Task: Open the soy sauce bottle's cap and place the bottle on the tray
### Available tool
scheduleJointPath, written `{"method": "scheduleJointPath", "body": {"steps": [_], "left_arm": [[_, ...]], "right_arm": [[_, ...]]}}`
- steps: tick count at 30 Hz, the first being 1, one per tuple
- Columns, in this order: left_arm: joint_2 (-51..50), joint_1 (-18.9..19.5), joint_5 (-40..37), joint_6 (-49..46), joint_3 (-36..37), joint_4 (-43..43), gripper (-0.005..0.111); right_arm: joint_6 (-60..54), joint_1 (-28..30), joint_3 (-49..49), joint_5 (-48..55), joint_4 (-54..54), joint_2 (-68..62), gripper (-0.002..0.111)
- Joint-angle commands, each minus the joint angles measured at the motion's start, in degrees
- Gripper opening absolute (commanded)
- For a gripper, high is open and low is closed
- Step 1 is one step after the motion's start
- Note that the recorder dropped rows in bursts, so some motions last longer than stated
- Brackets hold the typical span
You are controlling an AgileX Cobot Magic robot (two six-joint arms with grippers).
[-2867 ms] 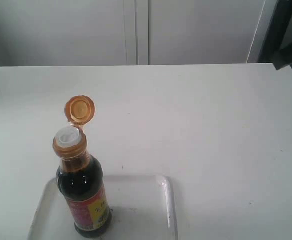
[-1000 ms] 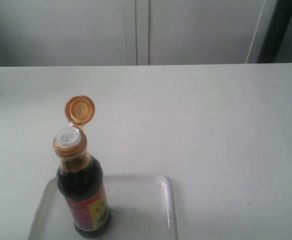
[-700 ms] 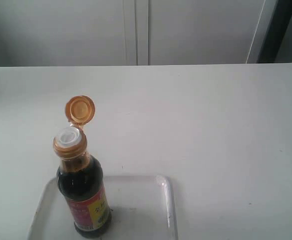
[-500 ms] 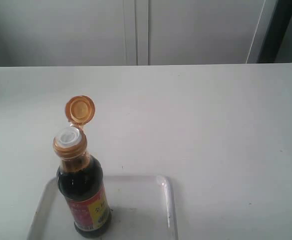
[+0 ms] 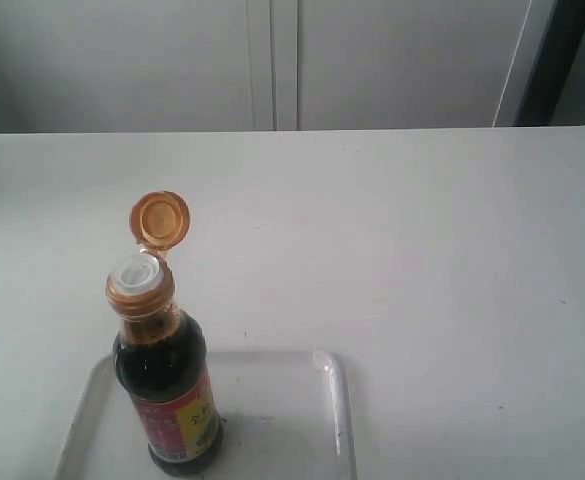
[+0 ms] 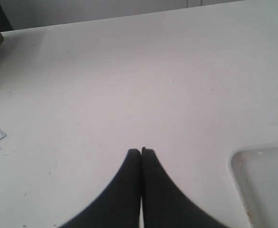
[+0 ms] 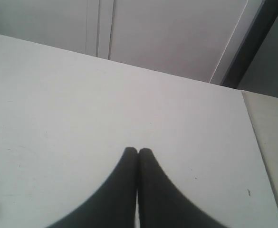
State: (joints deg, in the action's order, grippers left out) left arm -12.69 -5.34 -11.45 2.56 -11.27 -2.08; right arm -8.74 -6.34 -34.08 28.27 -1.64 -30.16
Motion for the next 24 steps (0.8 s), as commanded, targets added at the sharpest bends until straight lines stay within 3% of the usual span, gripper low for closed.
{"method": "scheduleJointPath", "body": {"steps": [1, 15, 24], "left_arm": [[3.6, 2.1, -1.0, -0.3, 2.2, 1.3, 0.0], [12.3, 7.9, -3.3, -4.5, 8.0, 3.7, 0.0], [12.7, 8.0, -3.2, -4.5, 11.3, 3.7, 0.0]], "right_arm": [[-0.5, 0.2, 0.4, -0.5, -0.1, 0.4, 0.0], [-0.5, 0.2, 0.4, -0.5, -0.2, 0.4, 0.0], [-0.5, 0.2, 0.4, -0.5, -0.2, 0.4, 0.0]]}}
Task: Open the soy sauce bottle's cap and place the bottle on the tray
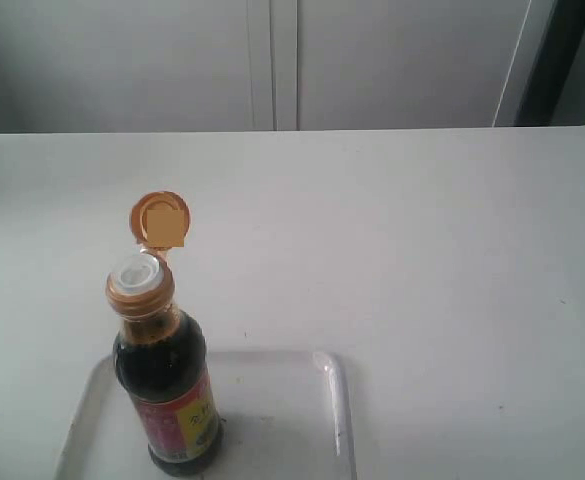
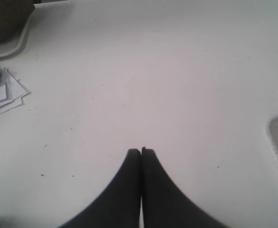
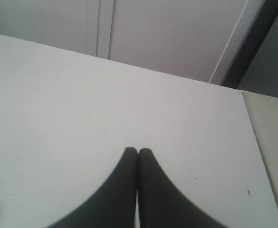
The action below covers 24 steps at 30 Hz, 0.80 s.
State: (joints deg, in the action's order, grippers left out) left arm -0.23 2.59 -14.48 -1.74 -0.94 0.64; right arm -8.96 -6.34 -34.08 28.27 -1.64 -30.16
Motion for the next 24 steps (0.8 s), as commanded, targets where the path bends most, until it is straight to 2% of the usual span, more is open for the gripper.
{"method": "scheduleJointPath", "body": {"steps": [1, 24], "left_arm": [[0.2, 0.1, -0.1, -0.2, 0.9, 1.0, 0.0], [0.2, 0.1, 2.5, 0.3, 0.9, 0.6, 0.0]], "right_arm": [[-0.2, 0.2, 0.4, -0.5, -0.2, 0.4, 0.0], [-0.2, 0.2, 0.4, -0.5, -0.2, 0.4, 0.0]]}}
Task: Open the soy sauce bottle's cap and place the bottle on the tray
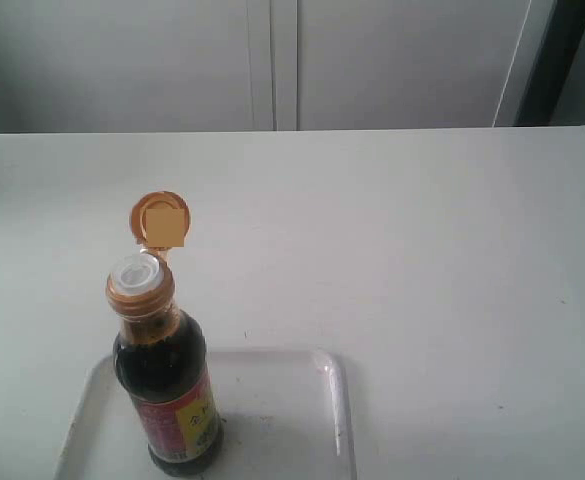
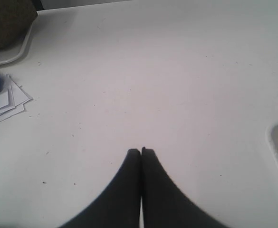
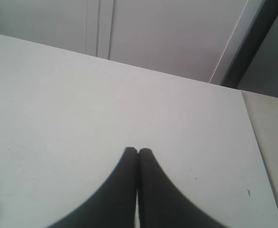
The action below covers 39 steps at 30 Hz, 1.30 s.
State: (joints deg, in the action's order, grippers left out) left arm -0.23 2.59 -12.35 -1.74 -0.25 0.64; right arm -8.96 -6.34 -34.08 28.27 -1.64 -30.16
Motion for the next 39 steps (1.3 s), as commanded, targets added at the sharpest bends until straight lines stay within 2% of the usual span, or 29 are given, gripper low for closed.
{"method": "scheduleJointPath", "body": {"steps": [1, 23, 27, 30, 39], "left_arm": [[0.2, 0.1, 0.4, 0.3, 0.3, 0.6, 0.0], [0.2, 0.1, 0.4, 0.3, 0.3, 0.6, 0.0], [0.2, 0.1, 0.4, 0.3, 0.3, 0.6, 0.0], [0.2, 0.1, 0.4, 0.3, 0.3, 0.6, 0.0], [0.2, 0.1, 0.4, 0.3, 0.3, 0.6, 0.0]], "right_arm": [[-0.2, 0.2, 0.4, -0.5, -0.2, 0.4, 0.0], [-0.2, 0.2, 0.4, -0.3, 0.0, 0.4, 0.0], [2.3, 0.2, 1.5, -4.1, 0.0, 1.0, 0.0], [2.9, 0.2, 7.0, -7.4, 0.0, 6.5, 0.0], [4.8, 0.2, 18.4, -7.3, 1.2, 22.3, 0.0]]}}
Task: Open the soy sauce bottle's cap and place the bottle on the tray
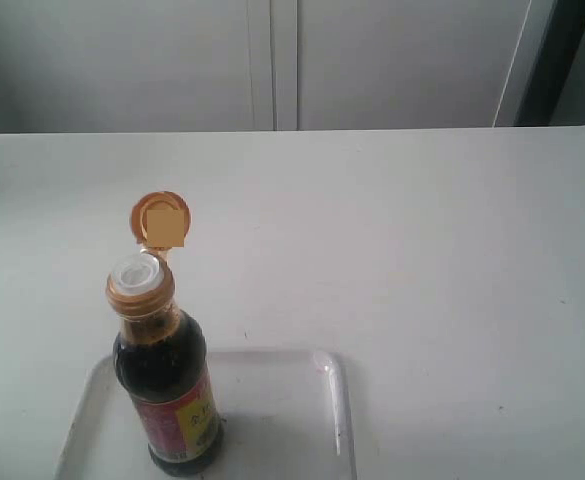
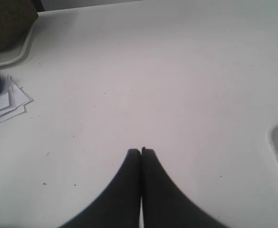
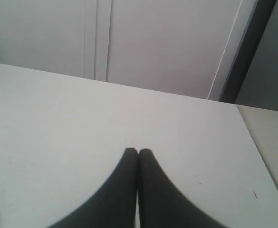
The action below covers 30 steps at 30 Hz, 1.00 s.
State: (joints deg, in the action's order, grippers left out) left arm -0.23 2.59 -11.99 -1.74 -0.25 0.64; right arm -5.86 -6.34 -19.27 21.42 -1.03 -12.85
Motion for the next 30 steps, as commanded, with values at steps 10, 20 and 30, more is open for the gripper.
{"method": "scheduleJointPath", "body": {"steps": [10, 20, 30], "left_arm": [[0.2, 0.1, 0.0, 0.3, 0.3, 0.6, 0.0], [0.2, 0.1, 0.0, 0.3, 0.3, 0.6, 0.0], [0.2, 0.1, 0.0, 0.3, 0.3, 0.6, 0.0]], "right_arm": [[5.9, 0.2, 14.6, -1.2, 1.0, 12.8, 0.0], [5.9, 0.2, 19.3, -4.3, 1.6, 12.8, 0.0], [5.9, 0.2, 19.3, -2.3, 2.7, 12.8, 0.0]]}}
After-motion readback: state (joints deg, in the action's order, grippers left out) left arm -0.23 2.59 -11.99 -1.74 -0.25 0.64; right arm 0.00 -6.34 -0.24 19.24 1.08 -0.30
